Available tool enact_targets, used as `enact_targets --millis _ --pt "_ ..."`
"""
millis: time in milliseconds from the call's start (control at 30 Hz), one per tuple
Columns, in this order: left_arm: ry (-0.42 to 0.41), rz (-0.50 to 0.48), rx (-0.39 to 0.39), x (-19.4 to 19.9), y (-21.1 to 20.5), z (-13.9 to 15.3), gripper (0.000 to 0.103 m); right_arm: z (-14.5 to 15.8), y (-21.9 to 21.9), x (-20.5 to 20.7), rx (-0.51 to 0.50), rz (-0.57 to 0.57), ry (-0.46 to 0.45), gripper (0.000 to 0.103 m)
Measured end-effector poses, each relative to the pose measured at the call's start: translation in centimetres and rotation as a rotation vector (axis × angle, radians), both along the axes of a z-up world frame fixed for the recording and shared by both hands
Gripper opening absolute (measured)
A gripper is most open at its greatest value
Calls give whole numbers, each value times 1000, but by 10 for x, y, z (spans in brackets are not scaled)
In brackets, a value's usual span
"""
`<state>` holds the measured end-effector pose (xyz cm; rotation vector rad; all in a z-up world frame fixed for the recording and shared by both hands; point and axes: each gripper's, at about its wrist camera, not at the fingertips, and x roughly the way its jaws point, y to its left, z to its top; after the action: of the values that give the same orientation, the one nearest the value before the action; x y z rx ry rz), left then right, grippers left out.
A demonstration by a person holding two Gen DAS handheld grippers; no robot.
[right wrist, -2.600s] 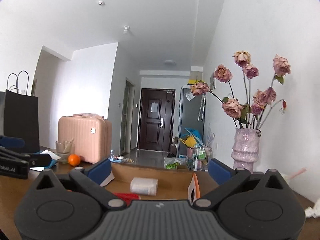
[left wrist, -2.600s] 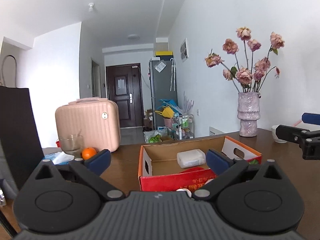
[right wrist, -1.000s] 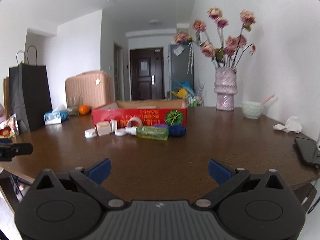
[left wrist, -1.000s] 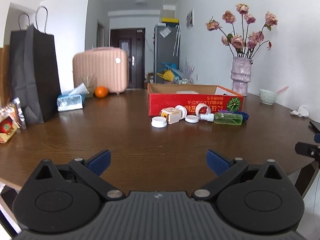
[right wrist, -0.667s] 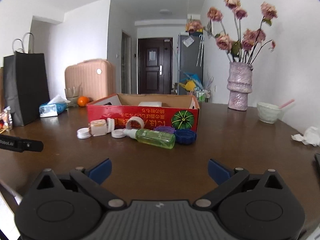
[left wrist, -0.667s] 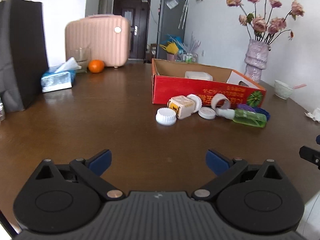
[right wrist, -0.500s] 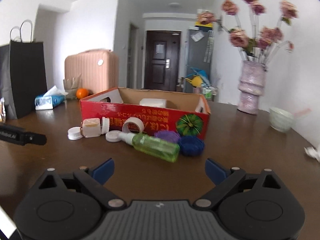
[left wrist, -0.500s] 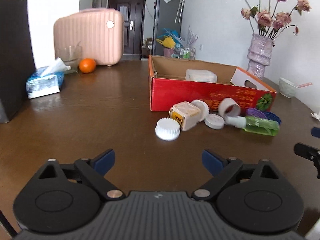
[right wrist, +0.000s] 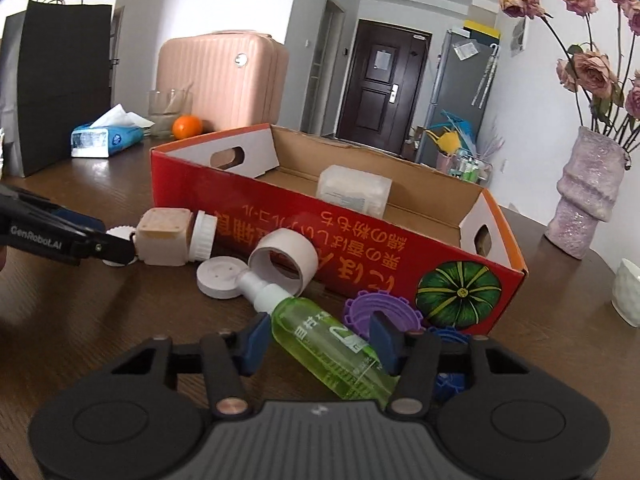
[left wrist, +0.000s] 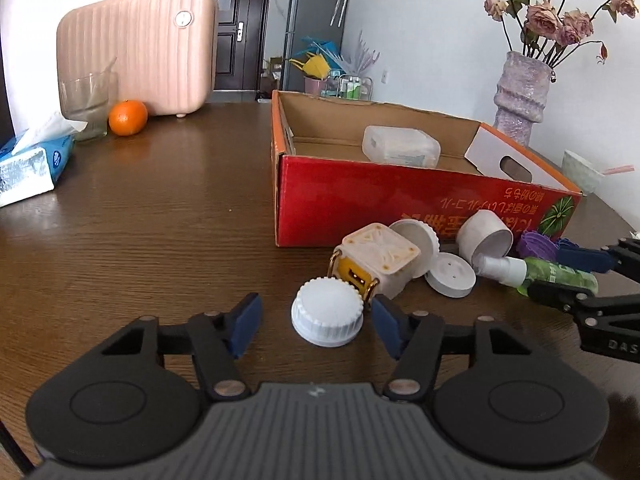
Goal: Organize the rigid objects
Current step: 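Grasp the white ribbed bottle cap with left gripper while right gripper grasps green spray bottle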
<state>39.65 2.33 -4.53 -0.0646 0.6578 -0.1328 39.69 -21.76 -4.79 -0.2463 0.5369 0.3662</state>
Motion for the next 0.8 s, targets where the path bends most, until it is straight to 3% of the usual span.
enact_targets --millis 67,200,300,467,800 --pt "-1 -23 -28 -1 2 0 50 3 0 -9 34 19 4 53" --pt "-4 -28 -33 1 0 0 43 1 2 -7 50 23 29 52" --pt "-9 -21 -16 -3 -2 0 39 -2 1 2 110 17 94 31" --pt "-6 -9 -23 -31 1 1 38 -7 1 -9 150 13 134 31" --pt "-41 -32 -56 -116 -12 31 36 -9 -23 -111 230 -62 112 30"
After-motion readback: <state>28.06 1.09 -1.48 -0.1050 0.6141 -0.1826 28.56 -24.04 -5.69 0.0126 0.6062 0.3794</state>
